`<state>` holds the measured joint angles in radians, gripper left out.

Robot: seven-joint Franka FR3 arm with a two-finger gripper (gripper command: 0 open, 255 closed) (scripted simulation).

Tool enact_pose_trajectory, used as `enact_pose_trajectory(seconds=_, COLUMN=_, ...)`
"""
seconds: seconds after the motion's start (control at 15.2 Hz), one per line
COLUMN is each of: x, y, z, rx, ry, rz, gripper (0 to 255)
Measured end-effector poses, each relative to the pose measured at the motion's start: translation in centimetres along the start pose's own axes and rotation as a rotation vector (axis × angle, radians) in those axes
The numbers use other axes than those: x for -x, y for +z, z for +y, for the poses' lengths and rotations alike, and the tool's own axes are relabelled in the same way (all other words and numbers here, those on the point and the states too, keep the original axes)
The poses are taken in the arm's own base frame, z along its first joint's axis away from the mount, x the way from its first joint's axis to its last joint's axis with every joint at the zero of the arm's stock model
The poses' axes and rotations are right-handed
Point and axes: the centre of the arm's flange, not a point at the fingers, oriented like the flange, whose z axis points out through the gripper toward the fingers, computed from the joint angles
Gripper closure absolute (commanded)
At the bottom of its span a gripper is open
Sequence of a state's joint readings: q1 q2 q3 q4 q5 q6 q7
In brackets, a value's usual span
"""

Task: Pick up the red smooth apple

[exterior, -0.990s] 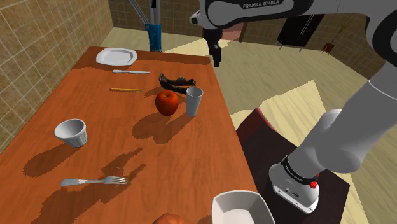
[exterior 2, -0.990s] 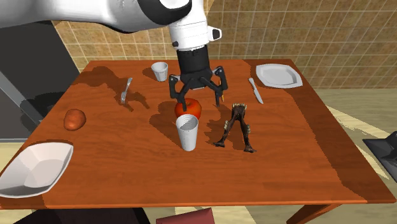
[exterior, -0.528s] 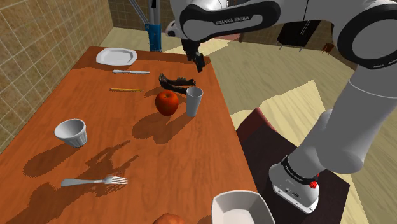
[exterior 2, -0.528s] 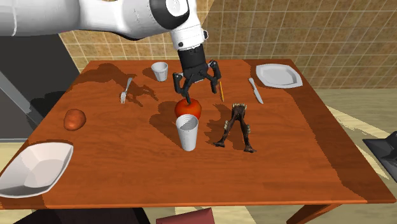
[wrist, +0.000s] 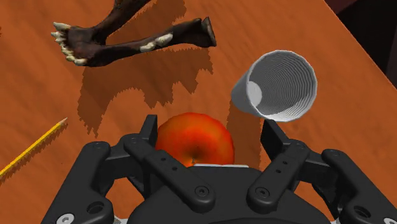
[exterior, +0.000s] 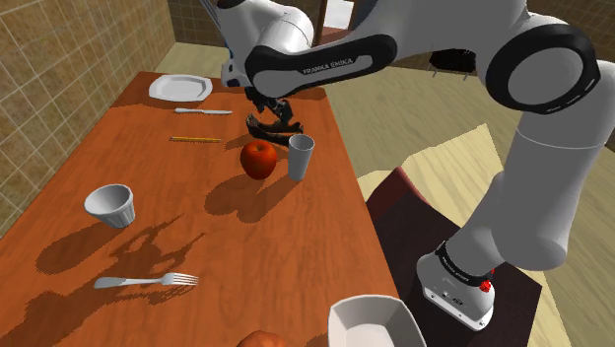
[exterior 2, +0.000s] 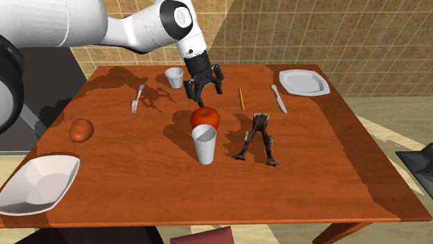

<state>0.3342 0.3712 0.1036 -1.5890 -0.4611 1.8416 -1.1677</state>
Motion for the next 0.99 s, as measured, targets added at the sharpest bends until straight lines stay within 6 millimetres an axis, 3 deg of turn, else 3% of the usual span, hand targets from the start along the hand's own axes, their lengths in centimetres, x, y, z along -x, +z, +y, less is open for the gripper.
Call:
enact_pose_trajectory(seconds=0.26, x=-5.4, y=0.9, z=0.4, rx=0.039, ry=-0.181, rz=-0.012, gripper=0)
enact_pose_trajectory(seconds=0.79, x=-7.6, y=4.1, z=0.3, rx=0.047, ry=-0.218, rz=-0.015, gripper=0)
enact_pose_trajectory(seconds=0.86, x=-7.8, y=4.3, z=0.2, rx=0.047, ry=-0.218, rz=-0.015, gripper=255)
enact_pose_trajectory(seconds=0.99, x=-7.8, y=4.5, z=0.2, rx=0.047, ry=-0.218, rz=-0.015, gripper=255)
